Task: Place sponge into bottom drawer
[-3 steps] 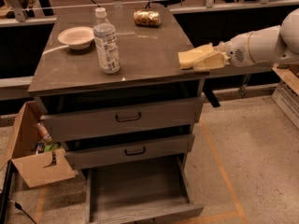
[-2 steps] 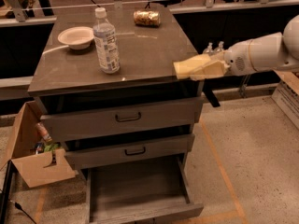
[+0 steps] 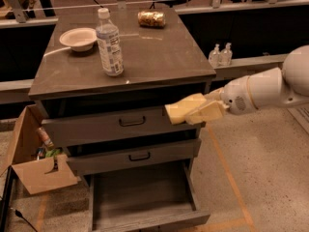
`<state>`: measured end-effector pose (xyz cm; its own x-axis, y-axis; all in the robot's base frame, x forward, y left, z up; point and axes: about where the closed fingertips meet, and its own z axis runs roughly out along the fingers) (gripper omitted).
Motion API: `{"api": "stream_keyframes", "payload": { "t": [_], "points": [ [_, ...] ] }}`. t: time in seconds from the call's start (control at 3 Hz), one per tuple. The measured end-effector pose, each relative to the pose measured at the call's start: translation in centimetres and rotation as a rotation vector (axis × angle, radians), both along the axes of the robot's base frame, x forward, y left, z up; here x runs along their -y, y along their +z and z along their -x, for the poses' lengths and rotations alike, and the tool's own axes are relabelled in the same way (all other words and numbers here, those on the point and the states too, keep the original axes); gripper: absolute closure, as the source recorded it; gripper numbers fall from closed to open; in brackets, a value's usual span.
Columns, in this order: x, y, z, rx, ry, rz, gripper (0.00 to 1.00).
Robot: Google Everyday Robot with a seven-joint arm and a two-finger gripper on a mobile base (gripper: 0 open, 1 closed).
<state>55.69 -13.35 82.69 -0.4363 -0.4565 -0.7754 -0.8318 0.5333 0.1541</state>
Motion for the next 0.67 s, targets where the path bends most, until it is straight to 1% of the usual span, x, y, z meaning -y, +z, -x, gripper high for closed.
{"api": "stream_keyframes", "payload": {
  "t": [0.33,0.67],
  "points": [
    [-1.3,-5.1,2.6,-0.01,-0.037,0.088,1.0],
    [-1.6,-8.2,3.2,-0.022,-0.062,0.105,1.0]
  ]
}}
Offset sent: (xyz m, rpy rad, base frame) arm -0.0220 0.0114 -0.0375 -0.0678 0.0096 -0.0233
